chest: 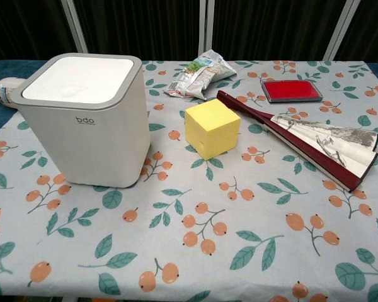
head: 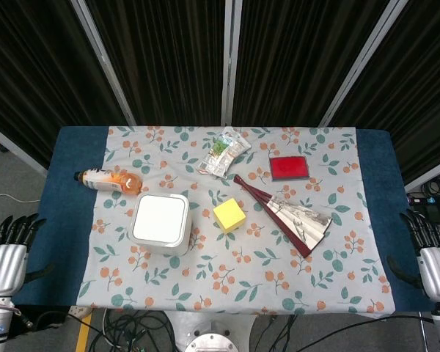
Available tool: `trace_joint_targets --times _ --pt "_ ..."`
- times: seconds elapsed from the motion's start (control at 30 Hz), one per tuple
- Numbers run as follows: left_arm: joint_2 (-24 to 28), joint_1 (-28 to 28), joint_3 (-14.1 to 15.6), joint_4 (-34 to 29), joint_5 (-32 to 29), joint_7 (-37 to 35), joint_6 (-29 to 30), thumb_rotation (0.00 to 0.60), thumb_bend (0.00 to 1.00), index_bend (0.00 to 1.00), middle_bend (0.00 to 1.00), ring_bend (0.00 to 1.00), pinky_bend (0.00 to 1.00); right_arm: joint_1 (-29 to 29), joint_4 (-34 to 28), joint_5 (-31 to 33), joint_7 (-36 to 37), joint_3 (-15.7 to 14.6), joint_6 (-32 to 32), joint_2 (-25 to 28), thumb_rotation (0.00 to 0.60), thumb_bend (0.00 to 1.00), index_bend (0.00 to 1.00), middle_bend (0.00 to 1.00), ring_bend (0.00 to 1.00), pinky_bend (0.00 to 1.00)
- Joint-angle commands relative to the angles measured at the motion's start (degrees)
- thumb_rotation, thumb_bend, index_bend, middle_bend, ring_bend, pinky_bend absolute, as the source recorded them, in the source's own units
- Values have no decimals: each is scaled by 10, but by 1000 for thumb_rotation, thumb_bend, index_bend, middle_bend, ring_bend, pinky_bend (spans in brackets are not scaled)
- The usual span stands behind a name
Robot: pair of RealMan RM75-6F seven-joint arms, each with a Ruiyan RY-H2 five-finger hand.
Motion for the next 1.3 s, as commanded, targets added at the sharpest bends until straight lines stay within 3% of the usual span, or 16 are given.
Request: trace_joint_targets --times 0.03,0.37,0.6,0.87,1.07,1.3 --pt "1 -2 -1 -1 -1 2 -4 600 27 160 100 87 12 3 0 1 -3 0 -6 -1 600 244 0 0 0 0" --pt "8 -11 1 -5 18 -8 -5 600 27 160 101 87 12 10 2 6 -5 0 -21 -2 600 244 0 0 0 0" --pt "33 -77 -1 0 139 -74 -6 600 27 160 100 87 13 39 -2 19 -32 -4 -87 3 600 245 0 0 0 0" --pt "44 -179 7 -7 237 -125 -74 600 27 169 103 87 13 50 -13 37 -48 0 -110 -3 600 245 0 0 0 0" --pt "39 -228 5 -16 244 -111 -129 600 27 252 159 129 15 50 -15 40 -51 1 -108 -4 600 245 0 0 0 0" --pt "22 -252 16 -9 215 -85 -188 600 28 261 193 155 19 49 -10 43 -47 2 -106 -5 600 245 0 0 0 0"
